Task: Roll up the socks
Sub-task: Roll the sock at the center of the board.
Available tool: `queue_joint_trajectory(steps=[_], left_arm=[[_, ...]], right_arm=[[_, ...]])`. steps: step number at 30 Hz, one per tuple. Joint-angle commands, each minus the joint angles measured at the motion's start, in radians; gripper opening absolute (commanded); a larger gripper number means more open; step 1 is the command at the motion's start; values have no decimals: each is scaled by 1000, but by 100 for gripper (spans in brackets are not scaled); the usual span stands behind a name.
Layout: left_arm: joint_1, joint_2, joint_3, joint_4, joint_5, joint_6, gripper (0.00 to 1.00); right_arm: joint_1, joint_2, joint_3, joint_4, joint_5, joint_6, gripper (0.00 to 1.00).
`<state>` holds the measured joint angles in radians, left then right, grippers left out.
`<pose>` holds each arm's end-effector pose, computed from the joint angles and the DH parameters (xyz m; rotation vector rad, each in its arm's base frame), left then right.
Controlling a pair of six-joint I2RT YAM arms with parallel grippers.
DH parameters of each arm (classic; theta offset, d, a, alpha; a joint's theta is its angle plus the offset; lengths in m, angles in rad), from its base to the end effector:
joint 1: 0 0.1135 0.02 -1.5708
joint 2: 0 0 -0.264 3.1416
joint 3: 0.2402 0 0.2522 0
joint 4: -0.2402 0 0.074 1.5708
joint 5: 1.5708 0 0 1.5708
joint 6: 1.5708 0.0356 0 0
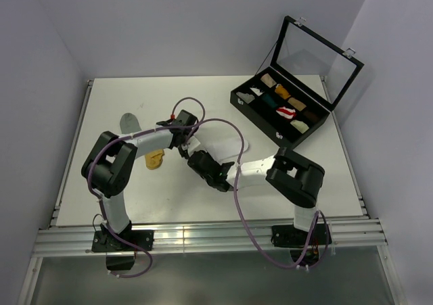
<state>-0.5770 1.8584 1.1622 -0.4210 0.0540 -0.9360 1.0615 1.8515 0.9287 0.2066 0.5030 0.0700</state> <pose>0.3085 -0.2031 0.1571 -0.4837 2.7636 -0.4995 0.1945 0.3131 0.1390 -0.8087 2.0290 0.0590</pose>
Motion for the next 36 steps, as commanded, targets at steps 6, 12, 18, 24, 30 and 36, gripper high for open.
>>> queue_joint_trajectory(steps=[6, 12, 18, 24, 30, 36], left_arm=[[0, -79, -55, -38, -49, -24, 48], [12, -197, -134, 33, -81, -107, 64], [14, -283, -213, 97, -120, -179, 64], [14, -341, -292, 200, -108, -224, 68], [6, -312, -305, 252, -63, -233, 68], [-11, -274, -305, 306, -63, -244, 68]], right_arm=[[-152, -46, -126, -14, -469, 114, 0], [-284, -72, -160, 66, -850, 207, 0], [-425, -8, -197, 206, -1131, 382, 0], [-534, 100, -224, 350, -1288, 559, 0], [-597, 175, -245, 426, -1350, 695, 0], [-607, 216, -229, 390, -1347, 723, 0]])
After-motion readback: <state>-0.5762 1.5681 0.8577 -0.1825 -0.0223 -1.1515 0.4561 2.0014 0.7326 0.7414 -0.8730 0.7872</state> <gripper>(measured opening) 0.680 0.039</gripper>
